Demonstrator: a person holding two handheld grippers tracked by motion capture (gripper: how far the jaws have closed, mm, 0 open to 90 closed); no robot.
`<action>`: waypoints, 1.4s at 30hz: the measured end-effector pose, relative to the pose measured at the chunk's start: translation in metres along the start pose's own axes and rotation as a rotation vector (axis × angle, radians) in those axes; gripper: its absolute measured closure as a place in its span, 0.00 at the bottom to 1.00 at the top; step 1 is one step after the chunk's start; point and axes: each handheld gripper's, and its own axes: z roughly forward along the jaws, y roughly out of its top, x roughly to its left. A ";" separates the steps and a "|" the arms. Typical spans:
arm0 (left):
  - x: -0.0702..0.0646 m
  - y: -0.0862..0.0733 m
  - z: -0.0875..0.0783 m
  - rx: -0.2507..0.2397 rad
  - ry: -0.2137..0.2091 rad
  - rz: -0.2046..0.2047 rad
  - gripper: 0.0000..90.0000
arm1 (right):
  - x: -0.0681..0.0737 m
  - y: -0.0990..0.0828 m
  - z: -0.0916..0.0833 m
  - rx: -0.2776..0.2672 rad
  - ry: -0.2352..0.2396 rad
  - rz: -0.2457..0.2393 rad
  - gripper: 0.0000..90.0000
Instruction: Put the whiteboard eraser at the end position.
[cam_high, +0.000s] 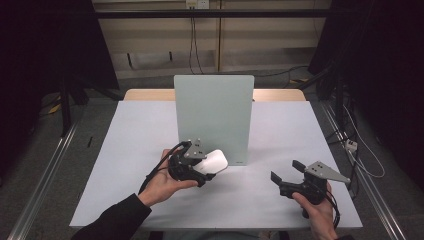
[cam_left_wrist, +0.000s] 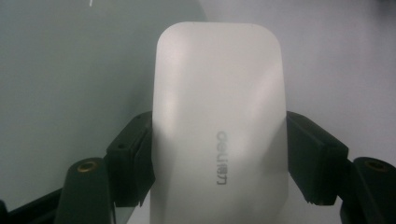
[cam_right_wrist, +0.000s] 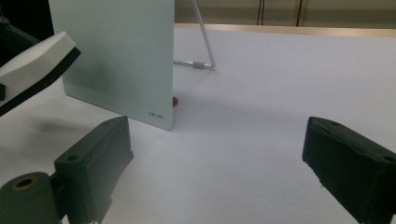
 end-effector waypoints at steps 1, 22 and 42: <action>-0.001 0.000 0.001 0.011 -0.005 0.004 0.35 | 0.000 0.000 0.000 0.000 0.000 -0.001 0.09; -0.008 0.003 0.028 0.121 -0.065 -0.012 0.35 | 0.000 0.000 0.000 0.001 0.001 -0.003 0.09; -0.009 0.000 0.058 0.197 -0.083 -0.003 0.34 | 0.001 0.000 0.001 0.003 0.006 -0.004 0.09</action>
